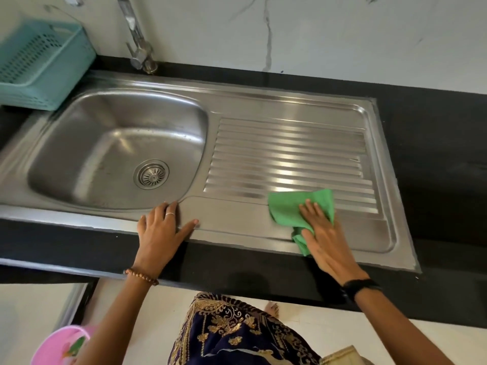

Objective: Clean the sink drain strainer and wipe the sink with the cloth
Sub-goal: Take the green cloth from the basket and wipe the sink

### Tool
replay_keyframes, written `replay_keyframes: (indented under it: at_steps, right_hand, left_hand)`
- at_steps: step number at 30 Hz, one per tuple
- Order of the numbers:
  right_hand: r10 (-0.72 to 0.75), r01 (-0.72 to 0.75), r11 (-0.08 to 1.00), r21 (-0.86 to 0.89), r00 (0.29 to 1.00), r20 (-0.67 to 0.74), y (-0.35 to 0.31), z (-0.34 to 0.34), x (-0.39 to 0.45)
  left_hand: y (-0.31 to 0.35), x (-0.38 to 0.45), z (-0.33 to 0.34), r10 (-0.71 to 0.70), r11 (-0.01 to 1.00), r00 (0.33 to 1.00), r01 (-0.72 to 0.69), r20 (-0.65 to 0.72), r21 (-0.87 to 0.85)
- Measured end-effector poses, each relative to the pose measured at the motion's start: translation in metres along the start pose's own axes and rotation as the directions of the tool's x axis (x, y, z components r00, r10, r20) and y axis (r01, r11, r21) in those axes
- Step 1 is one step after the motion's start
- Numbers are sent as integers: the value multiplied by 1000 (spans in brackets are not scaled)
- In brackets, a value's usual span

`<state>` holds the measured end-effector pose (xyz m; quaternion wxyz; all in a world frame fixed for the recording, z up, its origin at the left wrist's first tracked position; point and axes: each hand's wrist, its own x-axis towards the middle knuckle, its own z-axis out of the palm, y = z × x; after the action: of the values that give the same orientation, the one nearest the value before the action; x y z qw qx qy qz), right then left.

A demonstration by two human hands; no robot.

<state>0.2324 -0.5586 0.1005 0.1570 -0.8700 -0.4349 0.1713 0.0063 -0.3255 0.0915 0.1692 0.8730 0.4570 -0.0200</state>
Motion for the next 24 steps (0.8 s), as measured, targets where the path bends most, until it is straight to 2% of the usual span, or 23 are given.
replay_keyframes:
  at_steps: [6,11,13,16,19,24]
  right_hand:
    - [-285,294,953,-75,952,112,-114,50,74]
    - [-345,374,908,-190,923,169,-186,84,116]
    - [-372,410,889,-203,907,199,-187,87,117]
    - [-419,464,877,-124,865,275,-162,73,102]
    - [-405,452,890,-61,845,348,-123,48,73]
    - [-347,369,929,30,841,415,-80,16,33]
  left_hand:
    - [-20,19,-13,71,996,992,-77,105,49]
    - [-45,34,-23,108,993,969,-117,222,27]
    - [-57,35,-25,145,985,968,-160,205,58]
    - [-77,34,-30,154,980,971,-174,180,98]
    - [-99,31,-37,112,990,985,-122,127,71]
    - [-118,16,-44,10,1000,993,-10,119,-1]
